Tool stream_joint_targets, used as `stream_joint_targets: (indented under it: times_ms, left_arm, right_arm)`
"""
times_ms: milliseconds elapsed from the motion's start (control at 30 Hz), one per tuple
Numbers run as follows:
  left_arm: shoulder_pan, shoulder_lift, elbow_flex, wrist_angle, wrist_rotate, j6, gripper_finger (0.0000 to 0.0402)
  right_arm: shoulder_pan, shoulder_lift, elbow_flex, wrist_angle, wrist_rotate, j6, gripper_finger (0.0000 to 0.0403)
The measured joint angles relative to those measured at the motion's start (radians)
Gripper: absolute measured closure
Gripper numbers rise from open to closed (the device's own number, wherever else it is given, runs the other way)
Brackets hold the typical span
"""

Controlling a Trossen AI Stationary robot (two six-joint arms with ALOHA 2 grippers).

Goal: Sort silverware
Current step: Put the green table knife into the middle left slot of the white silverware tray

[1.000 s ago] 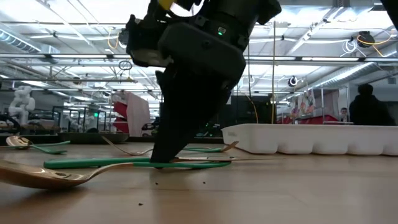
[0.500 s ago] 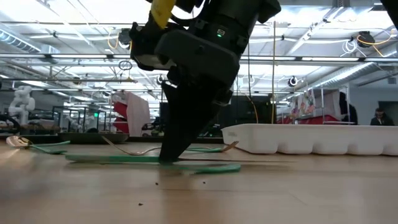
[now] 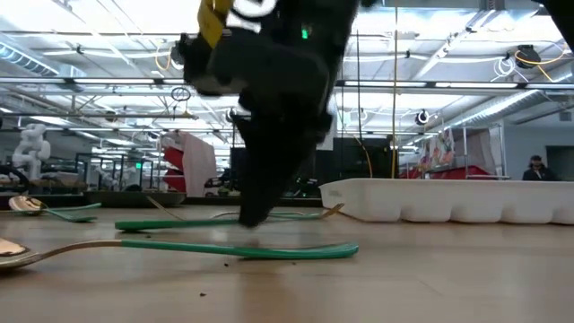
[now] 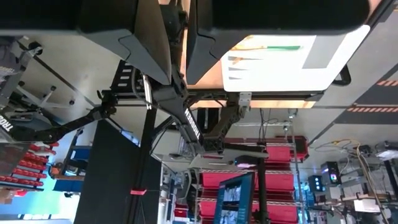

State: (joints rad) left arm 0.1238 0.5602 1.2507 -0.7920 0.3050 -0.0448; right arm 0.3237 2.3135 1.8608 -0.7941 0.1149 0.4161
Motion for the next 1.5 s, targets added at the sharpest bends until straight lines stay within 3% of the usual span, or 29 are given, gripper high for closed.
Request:
stream_joint_targets:
  times_ms: [300, 500, 800, 1233, 1500]
  left_arm:
    - [0.0, 0.0, 0.0, 0.0, 0.005, 0.034, 0.0346]
    - [0.0, 0.0, 0.0, 0.005, 0.006, 0.052, 0.0346]
    - [0.0, -0.001, 0.0, 0.006, 0.006, 0.059, 0.0346]
    - [0.0, -0.001, 0.0, 0.024, 0.015, 0.078, 0.0346]
    - [0.0, -0.001, 0.0, 0.025, 0.016, 0.086, 0.0346]
  right_arm:
    - [-0.005, -0.003, 0.166, -0.145, 0.071, 0.04, 0.0403]
    - [-0.011, -0.006, 0.224, -0.258, 0.183, 0.144, 0.0403]
    - [-0.055, -0.045, 0.225, -0.338, 0.251, 0.362, 0.0403]
    - [-0.157, -0.15, 0.223, -0.476, 0.375, 0.303, 0.0403]
    - [-0.2, -0.37, 0.04, -0.48, 0.396, 0.335, 0.0403]
